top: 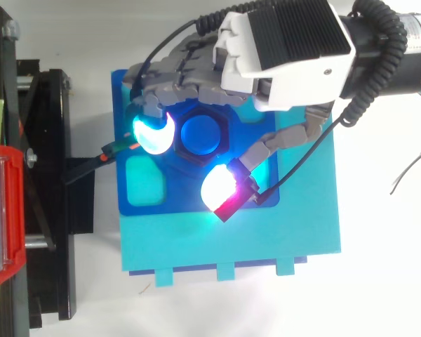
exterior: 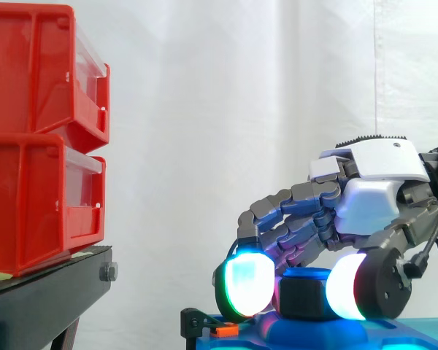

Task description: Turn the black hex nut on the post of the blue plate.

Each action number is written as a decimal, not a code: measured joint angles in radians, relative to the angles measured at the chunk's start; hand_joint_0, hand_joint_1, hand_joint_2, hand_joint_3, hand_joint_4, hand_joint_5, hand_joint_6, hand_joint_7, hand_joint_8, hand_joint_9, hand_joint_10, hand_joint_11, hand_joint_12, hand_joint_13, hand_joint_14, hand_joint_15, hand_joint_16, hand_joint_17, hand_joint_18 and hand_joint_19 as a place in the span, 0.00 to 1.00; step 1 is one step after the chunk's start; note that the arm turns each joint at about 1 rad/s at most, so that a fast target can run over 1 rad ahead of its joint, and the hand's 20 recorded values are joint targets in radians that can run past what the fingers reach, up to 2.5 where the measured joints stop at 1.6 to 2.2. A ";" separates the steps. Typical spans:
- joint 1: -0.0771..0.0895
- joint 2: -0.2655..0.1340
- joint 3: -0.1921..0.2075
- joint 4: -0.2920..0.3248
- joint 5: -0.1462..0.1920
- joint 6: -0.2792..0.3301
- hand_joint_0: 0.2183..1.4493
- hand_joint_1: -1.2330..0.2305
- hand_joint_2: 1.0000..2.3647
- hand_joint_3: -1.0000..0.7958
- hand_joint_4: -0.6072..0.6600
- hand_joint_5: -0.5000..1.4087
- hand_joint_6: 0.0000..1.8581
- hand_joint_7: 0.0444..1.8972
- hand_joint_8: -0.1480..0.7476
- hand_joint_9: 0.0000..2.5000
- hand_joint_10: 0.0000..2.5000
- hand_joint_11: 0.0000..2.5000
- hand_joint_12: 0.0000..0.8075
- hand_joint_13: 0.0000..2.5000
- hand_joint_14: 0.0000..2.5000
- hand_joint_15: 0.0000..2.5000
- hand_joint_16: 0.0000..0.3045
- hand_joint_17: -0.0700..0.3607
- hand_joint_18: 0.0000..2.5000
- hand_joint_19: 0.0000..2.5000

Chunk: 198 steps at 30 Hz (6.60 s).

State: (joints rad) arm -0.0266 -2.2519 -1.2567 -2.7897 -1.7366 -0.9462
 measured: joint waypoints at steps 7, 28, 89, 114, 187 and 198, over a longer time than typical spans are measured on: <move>0.001 0.000 -0.001 0.001 0.000 0.000 0.22 0.18 0.00 0.28 0.78 0.14 0.27 0.59 0.66 0.14 0.00 0.07 0.70 0.23 0.00 0.18 0.23 0.52 0.25 0.11; 0.001 0.000 -0.002 0.001 0.000 -0.005 0.33 0.21 0.00 0.31 0.78 0.14 0.27 0.60 0.65 0.16 0.00 0.07 0.67 0.24 0.00 0.18 0.20 0.48 0.25 0.10; 0.011 0.090 0.256 -0.462 0.024 -0.126 0.15 0.48 0.00 0.28 0.86 0.14 0.27 0.53 0.79 0.19 0.00 0.15 0.80 0.25 0.00 0.25 0.28 0.61 0.24 0.00; 0.088 0.390 -0.215 -0.222 0.427 0.277 0.18 0.55 0.00 0.28 0.84 0.14 0.27 0.53 0.76 0.19 0.00 0.16 0.76 0.24 0.00 0.26 0.25 0.56 0.25 0.10; 0.099 0.391 -0.217 -0.226 0.458 0.526 0.21 0.53 0.00 0.28 0.61 0.14 0.27 0.49 0.41 0.13 0.00 0.00 0.40 0.10 0.00 0.00 0.16 0.42 0.00 0.04; 0.099 0.391 -0.218 -0.226 0.458 0.526 0.21 0.52 0.00 0.28 0.61 0.14 0.27 0.49 0.40 0.13 0.00 0.00 0.40 0.10 0.00 0.00 0.16 0.42 0.00 0.04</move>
State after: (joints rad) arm 0.0723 -1.8607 -1.4742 -3.0158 -1.2784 -0.4203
